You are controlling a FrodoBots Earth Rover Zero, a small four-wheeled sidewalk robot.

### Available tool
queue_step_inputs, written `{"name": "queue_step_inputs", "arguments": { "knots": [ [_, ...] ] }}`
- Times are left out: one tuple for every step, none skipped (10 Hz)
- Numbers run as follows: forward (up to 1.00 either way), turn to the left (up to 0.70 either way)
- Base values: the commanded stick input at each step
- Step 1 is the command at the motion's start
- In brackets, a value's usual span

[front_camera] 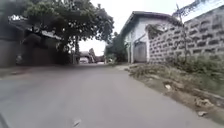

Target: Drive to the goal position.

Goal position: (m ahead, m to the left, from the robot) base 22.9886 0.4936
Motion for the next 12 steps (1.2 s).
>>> {"name": "queue_step_inputs", "arguments": {
  "knots": [
    [1.0,0.0],
    [1.0,0.0],
    [1.0,0.0],
    [1.0,0.0],
    [1.0,0.23],
    [1.0,0.4],
    [1.0,0.28],
    [1.0,0.08],
    [1.0,0.0],
    [1.0,0.0],
    [1.0,0.0],
    [1.0,0.0]
  ]
}}
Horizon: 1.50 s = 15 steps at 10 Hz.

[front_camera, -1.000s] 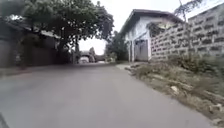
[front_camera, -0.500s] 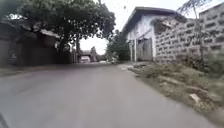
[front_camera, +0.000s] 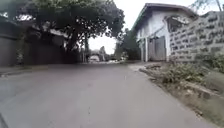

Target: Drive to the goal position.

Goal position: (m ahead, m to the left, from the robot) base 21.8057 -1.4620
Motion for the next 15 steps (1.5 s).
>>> {"name": "queue_step_inputs", "arguments": {
  "knots": [
    [1.0,0.0],
    [1.0,0.0],
    [1.0,0.0],
    [1.0,0.0],
    [1.0,0.0],
    [1.0,0.0],
    [1.0,0.0],
    [1.0,0.0],
    [1.0,0.0],
    [1.0,0.0],
    [1.0,0.0],
    [1.0,0.0],
    [1.0,0.0],
    [1.0,0.0],
    [1.0,0.0]
  ]
}}
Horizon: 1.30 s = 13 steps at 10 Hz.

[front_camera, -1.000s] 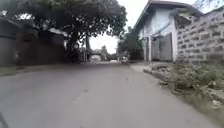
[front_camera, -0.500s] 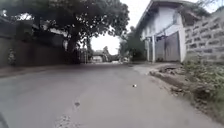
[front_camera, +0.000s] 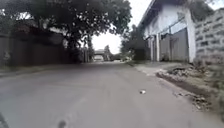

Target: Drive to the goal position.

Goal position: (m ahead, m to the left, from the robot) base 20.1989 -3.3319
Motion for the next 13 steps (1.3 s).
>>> {"name": "queue_step_inputs", "arguments": {
  "knots": [
    [1.0,0.0],
    [1.0,0.0],
    [1.0,0.0],
    [1.0,0.0],
    [1.0,0.0],
    [1.0,0.0],
    [1.0,0.0],
    [1.0,0.0],
    [1.0,0.0],
    [1.0,0.0],
    [1.0,0.0],
    [1.0,0.0],
    [1.0,0.0]
  ]
}}
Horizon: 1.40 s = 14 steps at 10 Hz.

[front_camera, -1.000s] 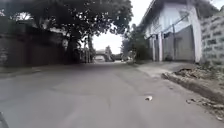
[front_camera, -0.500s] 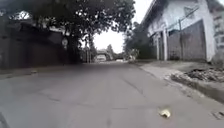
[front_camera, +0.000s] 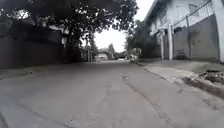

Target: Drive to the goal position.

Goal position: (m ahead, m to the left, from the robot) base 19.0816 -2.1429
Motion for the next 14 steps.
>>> {"name": "queue_step_inputs", "arguments": {
  "knots": [
    [1.0,-0.01],
    [1.0,-0.2],
    [1.0,-0.4],
    [1.0,-0.4],
    [1.0,-0.4],
    [1.0,-0.4],
    [1.0,-0.4],
    [1.0,-0.4],
    [1.0,-0.05],
    [1.0,-0.01],
    [1.0,0.0],
    [1.0,0.0],
    [1.0,0.0],
    [1.0,0.0]
  ]
}}
